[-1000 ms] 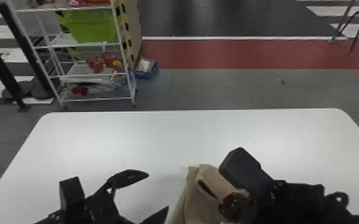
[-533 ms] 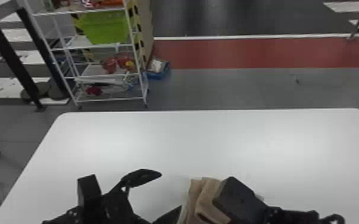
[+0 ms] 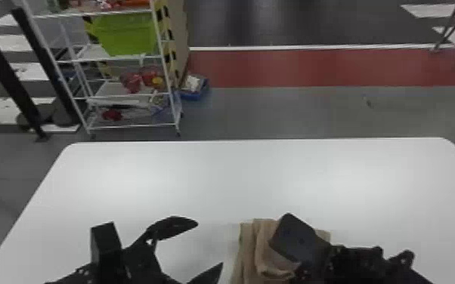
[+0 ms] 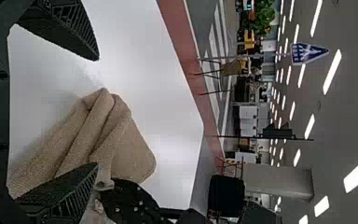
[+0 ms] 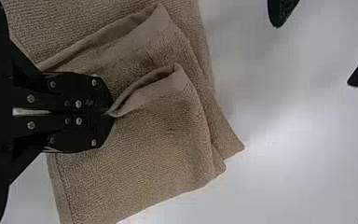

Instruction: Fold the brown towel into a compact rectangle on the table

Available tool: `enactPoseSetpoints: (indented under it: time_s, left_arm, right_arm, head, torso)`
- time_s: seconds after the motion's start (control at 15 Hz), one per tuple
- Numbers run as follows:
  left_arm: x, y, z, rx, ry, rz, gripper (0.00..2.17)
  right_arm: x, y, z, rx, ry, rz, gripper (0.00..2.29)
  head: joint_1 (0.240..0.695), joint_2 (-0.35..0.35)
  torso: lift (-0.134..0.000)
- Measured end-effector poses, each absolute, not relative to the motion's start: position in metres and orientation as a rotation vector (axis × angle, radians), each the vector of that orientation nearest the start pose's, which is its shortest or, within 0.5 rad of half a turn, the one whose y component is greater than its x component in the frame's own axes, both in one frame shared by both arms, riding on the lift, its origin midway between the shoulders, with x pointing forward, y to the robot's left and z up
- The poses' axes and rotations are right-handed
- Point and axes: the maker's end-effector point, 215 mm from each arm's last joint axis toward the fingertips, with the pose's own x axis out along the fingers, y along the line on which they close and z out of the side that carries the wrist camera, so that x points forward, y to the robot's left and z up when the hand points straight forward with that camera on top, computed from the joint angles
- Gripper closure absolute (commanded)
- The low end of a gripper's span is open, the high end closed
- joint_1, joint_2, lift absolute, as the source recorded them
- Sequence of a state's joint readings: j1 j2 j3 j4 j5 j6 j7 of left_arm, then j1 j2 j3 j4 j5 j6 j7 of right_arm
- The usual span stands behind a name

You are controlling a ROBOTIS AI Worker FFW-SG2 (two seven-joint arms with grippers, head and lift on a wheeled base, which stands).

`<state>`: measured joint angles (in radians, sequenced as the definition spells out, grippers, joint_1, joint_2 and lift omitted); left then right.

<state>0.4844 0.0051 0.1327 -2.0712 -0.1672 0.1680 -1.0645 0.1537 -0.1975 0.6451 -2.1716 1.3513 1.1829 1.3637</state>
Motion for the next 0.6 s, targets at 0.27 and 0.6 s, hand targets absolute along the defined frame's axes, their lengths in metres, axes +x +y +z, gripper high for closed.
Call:
enactPoseSetpoints:
  time_s: [0.27, 0.6]
  left_arm:
    - [0.357, 0.116, -0.392, 0.118, 0.265, -0.923, 0.08]
    - [0.346, 0.112, -0.407, 0.100, 0.327, -0.961, 0.08]
  right_arm:
    - [0.370, -0.111, -0.444, -0.768, 0.971, 0.731, 1.12]
    - [0.393, -0.120, -0.429, -0.774, 0.936, 0.702, 1.12]
  head:
    - [0.695, 0.009]
    - [0.695, -0.012]
  torso:
    - [-0.122]
    - [-0.122]
